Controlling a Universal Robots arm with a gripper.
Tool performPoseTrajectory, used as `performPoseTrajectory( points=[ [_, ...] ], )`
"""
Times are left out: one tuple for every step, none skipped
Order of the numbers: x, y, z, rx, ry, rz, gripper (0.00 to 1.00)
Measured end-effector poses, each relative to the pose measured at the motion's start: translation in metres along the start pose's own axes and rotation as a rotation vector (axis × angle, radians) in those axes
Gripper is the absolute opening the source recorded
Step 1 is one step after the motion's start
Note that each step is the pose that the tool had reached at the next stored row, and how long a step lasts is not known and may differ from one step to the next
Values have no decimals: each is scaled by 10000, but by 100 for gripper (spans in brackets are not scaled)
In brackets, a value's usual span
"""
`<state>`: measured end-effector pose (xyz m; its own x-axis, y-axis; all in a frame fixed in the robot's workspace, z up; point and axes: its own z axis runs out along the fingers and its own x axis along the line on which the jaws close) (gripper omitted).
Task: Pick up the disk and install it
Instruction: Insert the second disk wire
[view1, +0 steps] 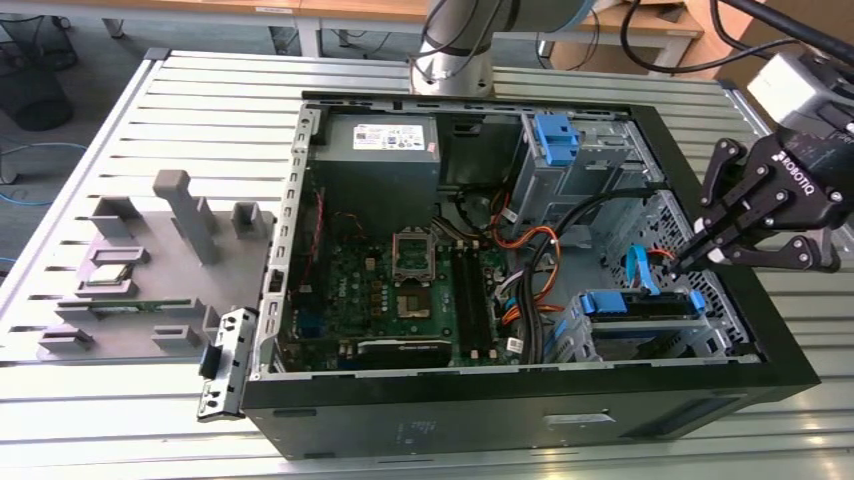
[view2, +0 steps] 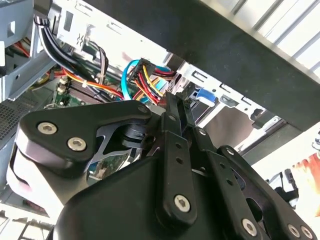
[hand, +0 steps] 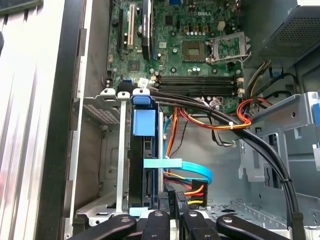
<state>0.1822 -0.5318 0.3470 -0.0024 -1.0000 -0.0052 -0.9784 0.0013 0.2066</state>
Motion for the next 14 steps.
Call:
performPoseTrajectory(
  points=[
    [0,9,2,99,1,-4,17],
    [0,19,5,201,1,-8,17],
    [0,31,8,295,2,-10,17],
    [1,44,12,383,0,-12,17],
    [1,57,15,472,1,-13,17],
    [1,72,19,558,1,-15,17],
    [1,88,23,626,2,-18,17],
    [2,105,28,683,2,-20,17],
    [2,122,32,742,2,-22,17],
    [2,138,36,797,4,-24,17],
    [2,153,40,846,4,-27,17],
    [3,171,46,896,4,-30,17],
    [3,187,50,941,4,-34,17],
    [3,202,55,984,5,-38,17]
  ],
)
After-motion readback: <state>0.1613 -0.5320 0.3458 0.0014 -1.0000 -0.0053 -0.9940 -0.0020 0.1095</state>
